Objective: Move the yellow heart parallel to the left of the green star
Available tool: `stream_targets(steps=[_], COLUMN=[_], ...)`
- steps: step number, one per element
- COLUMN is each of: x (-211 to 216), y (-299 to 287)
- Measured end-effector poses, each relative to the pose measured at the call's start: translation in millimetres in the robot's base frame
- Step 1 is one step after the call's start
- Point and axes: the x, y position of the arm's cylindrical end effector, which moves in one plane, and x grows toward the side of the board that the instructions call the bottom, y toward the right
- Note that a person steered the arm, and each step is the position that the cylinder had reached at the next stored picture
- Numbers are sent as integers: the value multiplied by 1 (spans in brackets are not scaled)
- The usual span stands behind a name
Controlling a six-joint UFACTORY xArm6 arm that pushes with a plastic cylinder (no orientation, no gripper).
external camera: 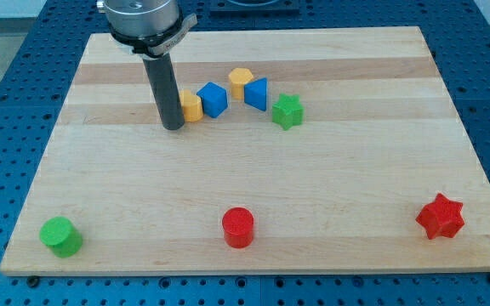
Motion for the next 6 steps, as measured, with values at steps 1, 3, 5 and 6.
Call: stream_targets(steps=[1, 3, 5, 6], x=[-44, -57, -12, 4], y=[-41, -3, 0, 12])
